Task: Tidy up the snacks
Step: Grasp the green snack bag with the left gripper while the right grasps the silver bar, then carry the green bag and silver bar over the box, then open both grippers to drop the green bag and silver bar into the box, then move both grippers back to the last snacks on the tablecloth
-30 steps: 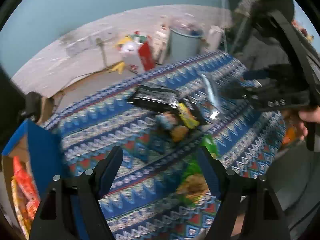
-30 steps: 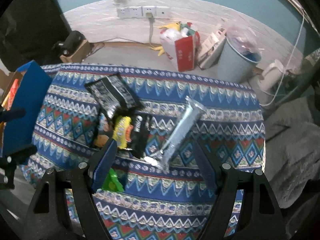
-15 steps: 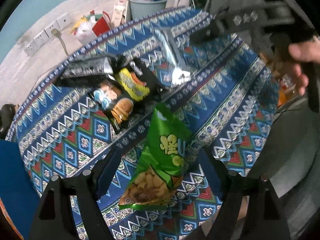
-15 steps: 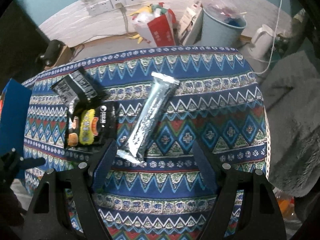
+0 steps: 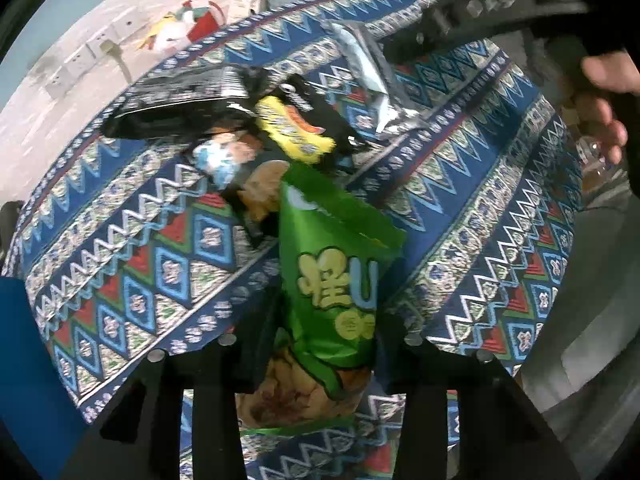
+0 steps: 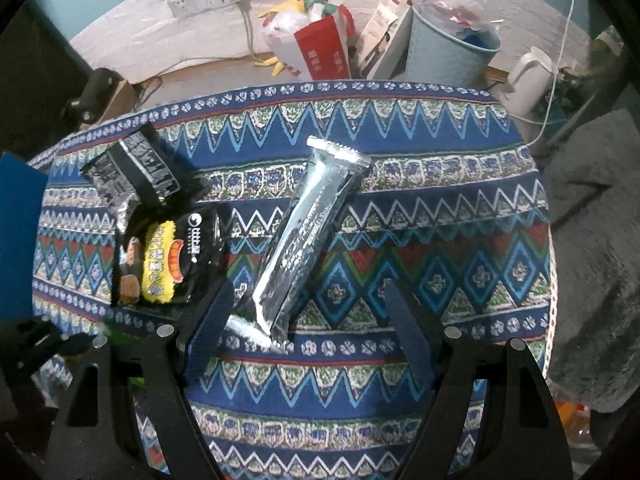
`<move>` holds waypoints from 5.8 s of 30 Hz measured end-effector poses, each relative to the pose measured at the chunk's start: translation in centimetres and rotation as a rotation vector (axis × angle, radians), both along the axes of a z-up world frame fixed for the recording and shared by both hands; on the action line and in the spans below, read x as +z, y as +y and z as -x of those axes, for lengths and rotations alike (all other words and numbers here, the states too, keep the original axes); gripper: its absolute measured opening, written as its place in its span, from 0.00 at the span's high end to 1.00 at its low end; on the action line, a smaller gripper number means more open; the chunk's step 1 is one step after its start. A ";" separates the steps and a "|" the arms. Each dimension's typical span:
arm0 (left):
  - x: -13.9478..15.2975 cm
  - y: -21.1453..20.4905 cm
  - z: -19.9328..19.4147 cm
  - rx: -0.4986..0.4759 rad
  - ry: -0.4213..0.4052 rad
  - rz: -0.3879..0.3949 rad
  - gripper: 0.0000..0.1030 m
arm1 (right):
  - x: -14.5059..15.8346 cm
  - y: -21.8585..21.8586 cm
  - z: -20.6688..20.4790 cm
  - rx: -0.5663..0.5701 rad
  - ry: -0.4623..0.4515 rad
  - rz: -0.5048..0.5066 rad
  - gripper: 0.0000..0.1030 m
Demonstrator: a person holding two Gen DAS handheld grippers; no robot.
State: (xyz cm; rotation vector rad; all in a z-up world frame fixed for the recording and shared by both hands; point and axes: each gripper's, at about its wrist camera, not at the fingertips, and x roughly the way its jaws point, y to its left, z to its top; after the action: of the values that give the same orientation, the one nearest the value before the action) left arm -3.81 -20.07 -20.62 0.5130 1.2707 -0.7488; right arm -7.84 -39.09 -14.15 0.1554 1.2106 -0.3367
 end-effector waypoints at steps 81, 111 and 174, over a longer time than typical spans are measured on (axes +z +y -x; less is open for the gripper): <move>14.9 25.6 -4.0 0.639 -0.206 0.267 0.63 | 9.0 26.4 -7.6 0.460 -0.202 -0.001 0.74; 11.4 37.4 -3.1 0.916 -0.131 0.252 0.37 | 6.3 40.7 -13.7 0.639 -0.142 -0.084 0.74; 13.1 18.9 -5.1 0.576 -0.209 0.080 0.32 | 6.4 21.3 -6.1 0.460 -0.122 0.064 0.28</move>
State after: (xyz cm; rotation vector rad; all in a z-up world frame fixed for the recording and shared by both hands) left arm 1.25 -1.13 -7.55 0.1368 1.1098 -0.2519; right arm -1.72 -17.75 -7.80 -0.1563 1.0775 0.0359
